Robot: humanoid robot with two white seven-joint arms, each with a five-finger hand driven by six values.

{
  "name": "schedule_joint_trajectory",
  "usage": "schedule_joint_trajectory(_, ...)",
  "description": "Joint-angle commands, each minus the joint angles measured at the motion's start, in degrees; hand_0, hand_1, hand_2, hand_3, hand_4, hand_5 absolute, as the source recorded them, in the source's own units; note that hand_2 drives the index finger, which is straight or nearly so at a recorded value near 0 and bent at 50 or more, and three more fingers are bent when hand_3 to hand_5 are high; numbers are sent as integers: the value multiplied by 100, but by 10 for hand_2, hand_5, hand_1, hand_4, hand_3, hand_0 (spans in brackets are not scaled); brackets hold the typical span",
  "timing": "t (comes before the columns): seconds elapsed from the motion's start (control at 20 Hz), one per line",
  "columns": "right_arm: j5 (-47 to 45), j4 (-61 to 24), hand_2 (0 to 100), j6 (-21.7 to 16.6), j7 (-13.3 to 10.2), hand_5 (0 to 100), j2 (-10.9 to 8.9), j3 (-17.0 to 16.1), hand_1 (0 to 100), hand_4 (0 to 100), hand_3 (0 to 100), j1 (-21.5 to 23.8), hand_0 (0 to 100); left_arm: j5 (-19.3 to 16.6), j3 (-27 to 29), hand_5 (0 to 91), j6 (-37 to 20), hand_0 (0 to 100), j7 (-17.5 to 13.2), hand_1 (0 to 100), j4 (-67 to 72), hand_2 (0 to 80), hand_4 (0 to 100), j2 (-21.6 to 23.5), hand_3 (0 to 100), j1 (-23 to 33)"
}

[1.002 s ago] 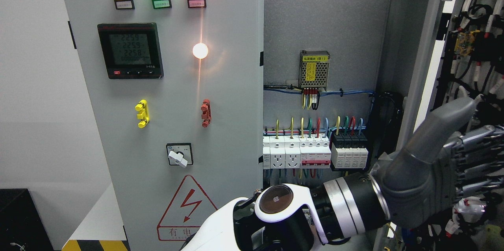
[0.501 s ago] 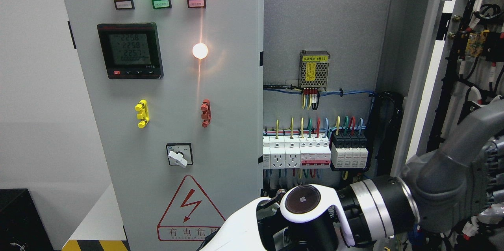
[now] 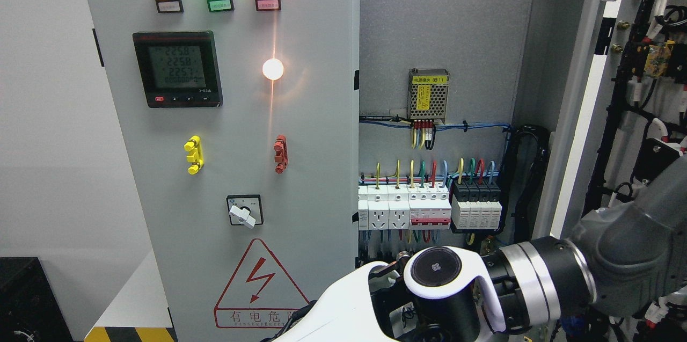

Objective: Open door with both hands
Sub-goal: 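Swing the door open outward with the left hand, then push the door farther open, then withdraw the left hand downward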

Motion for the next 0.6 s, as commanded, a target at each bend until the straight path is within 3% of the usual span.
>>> schedule_joint_trajectory(0.0, -61, 0, 0, 0, 0, 0, 0, 0, 0, 0, 0, -1, 194, -1, -337, 0, -21, 0, -9, 0, 300, 0, 0, -103, 0, -151)
schedule_joint_trajectory(0.55, -62, 0, 0, 0, 0, 0, 0, 0, 0, 0, 0, -1, 194, -1, -293, 0, -12, 0, 26, 0, -103, 0, 0, 63, 0, -152)
